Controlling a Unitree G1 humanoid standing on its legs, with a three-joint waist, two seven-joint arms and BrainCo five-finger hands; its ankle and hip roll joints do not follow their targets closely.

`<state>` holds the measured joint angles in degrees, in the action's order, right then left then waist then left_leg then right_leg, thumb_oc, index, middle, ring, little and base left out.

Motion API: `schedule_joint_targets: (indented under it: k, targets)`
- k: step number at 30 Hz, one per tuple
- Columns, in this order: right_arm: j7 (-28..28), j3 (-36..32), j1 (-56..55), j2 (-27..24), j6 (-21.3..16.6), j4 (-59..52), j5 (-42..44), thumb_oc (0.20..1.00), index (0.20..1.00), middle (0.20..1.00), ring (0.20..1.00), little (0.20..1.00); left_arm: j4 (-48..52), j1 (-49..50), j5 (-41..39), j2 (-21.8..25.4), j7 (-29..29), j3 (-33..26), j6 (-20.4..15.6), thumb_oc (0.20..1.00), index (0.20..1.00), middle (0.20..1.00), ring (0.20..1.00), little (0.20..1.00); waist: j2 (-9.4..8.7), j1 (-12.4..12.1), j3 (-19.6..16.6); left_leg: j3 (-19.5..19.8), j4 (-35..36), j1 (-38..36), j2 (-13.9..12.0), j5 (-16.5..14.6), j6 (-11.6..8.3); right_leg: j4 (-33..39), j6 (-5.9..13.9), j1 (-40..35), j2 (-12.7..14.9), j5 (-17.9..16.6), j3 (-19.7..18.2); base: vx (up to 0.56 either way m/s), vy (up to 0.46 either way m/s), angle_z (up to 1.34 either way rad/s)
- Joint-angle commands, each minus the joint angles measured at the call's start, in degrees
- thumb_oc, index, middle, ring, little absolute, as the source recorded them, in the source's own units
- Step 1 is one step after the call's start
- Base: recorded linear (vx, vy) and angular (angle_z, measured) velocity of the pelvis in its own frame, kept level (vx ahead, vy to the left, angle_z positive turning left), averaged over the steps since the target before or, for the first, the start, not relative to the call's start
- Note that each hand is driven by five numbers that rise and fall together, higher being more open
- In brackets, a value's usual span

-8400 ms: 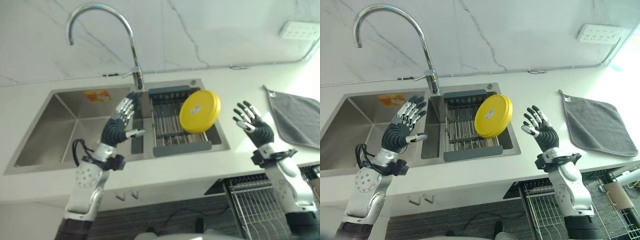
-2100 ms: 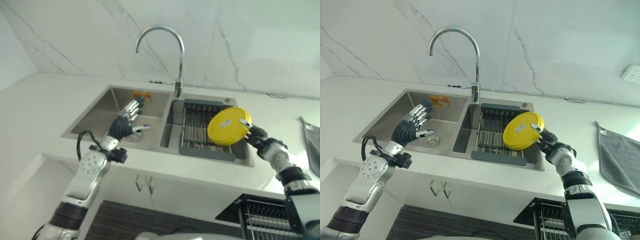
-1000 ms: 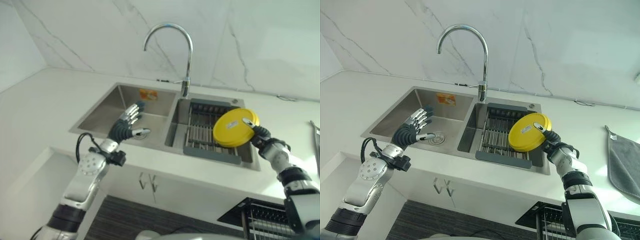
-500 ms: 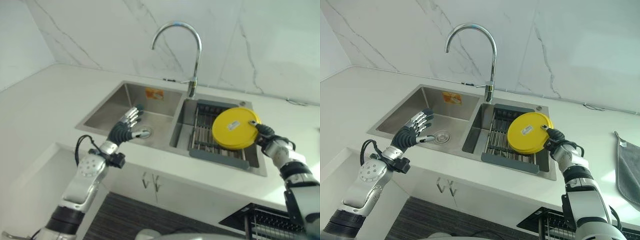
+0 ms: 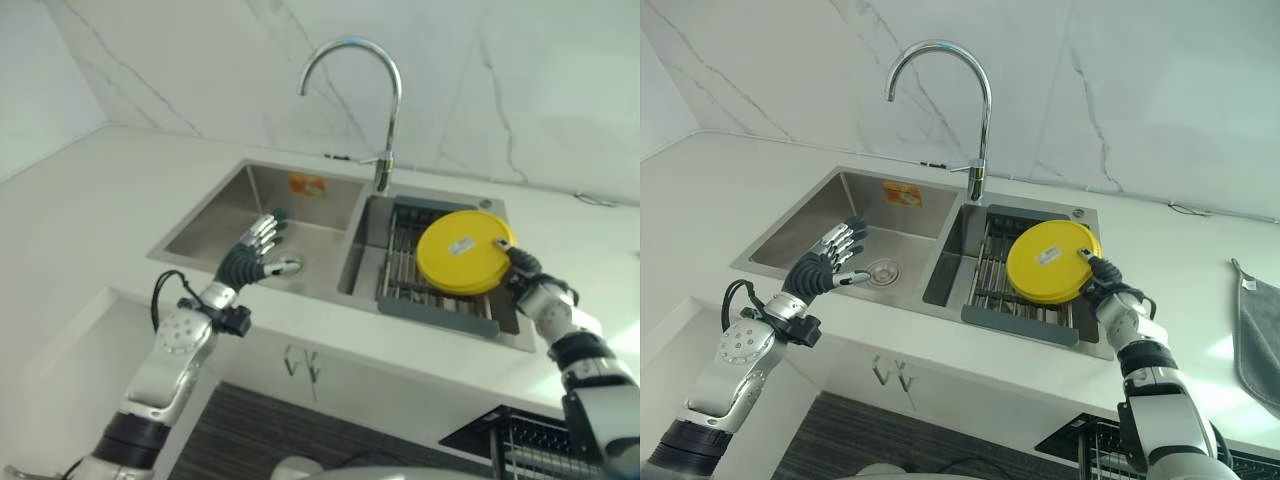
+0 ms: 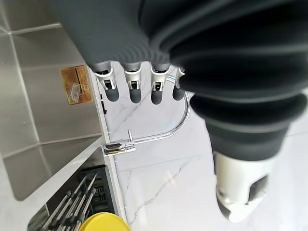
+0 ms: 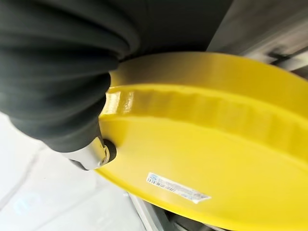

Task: Place the dishes in the dishwasher.

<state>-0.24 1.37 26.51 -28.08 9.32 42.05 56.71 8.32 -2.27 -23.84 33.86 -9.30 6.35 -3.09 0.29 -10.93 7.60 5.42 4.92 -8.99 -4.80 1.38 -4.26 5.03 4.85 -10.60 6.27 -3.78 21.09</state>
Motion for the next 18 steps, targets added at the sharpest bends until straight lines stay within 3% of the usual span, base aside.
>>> schedule_joint_targets:
  k: [1,7,9,14,15,18]
  targets:
    - [3.65,-1.99,2.25,1.86,-4.26,-4.95,9.55,0.200,0.200,0.200,0.200,0.200,0.91,-1.28,-2.88,0.77,-0.67,-2.30,-5.96,1.000,1.000,1.000,1.000,1.000,-0.86,0.42,-0.55,-7.94,0.08,-0.75,-0.66,-3.57,-0.02,-1.33,2.58,-2.77,2.48,5.80,-3.64,-0.09,-0.075,-0.03]
    - [5.96,-4.43,-5.63,5.87,-5.66,-18.57,13.39,0.200,0.200,0.200,0.200,0.200,1.81,1.21,-3.16,-1.37,-1.14,-4.07,-7.56,1.000,1.000,1.000,1.000,1.000,-0.80,2.63,-1.03,-9.56,0.08,-1.18,-1.82,-3.44,-0.25,-0.77,1.81,-1.71,1.13,5.52,-5.16,-0.12,-0.120,-0.11]
    - [5.54,-5.08,-10.33,7.79,-5.83,-28.89,13.23,0.200,0.200,0.200,0.200,0.200,2.70,3.63,-2.59,-2.75,-0.73,-6.12,-9.04,1.000,1.000,1.000,1.000,1.000,-0.62,4.25,-0.98,-10.85,0.08,-1.34,-3.11,-2.63,-0.73,-0.21,1.26,-1.12,0.22,5.30,-6.69,-0.12,-0.180,-0.17]
    - [5.30,-8.05,-15.20,9.06,-6.57,-38.85,14.97,0.200,0.200,0.200,0.200,0.200,3.62,5.59,-3.94,-5.80,-2.06,-8.04,-11.11,1.000,1.000,1.000,1.000,1.000,-0.61,6.50,-0.31,-11.19,-0.75,-0.28,-3.37,-1.54,-1.36,-0.03,0.82,0.22,-0.50,4.96,-9.17,-0.15,-0.028,-0.18]
    - [5.16,-8.63,-15.27,8.85,-6.60,-39.50,15.43,0.200,0.200,0.200,0.200,0.200,3.56,5.76,-3.87,-6.25,-2.62,-8.19,-11.80,1.000,1.000,1.000,1.000,1.000,-0.86,6.70,-0.01,-10.78,-2.52,0.00,-3.07,-2.30,-1.46,-0.03,0.70,0.42,-0.34,4.86,-9.50,-0.20,0.073,-0.09]
    - [5.62,-9.67,-15.18,8.76,-6.55,-41.20,16.81,0.200,0.200,0.200,0.200,0.200,3.98,6.23,-2.43,-7.64,-2.12,-7.93,-13.71,1.000,1.000,1.000,1.000,1.000,-2.99,6.99,1.13,-8.16,-17.57,4.67,0.19,-6.28,-0.74,-0.28,0.17,1.86,1.45,3.11,-10.67,-0.22,0.145,-0.18]
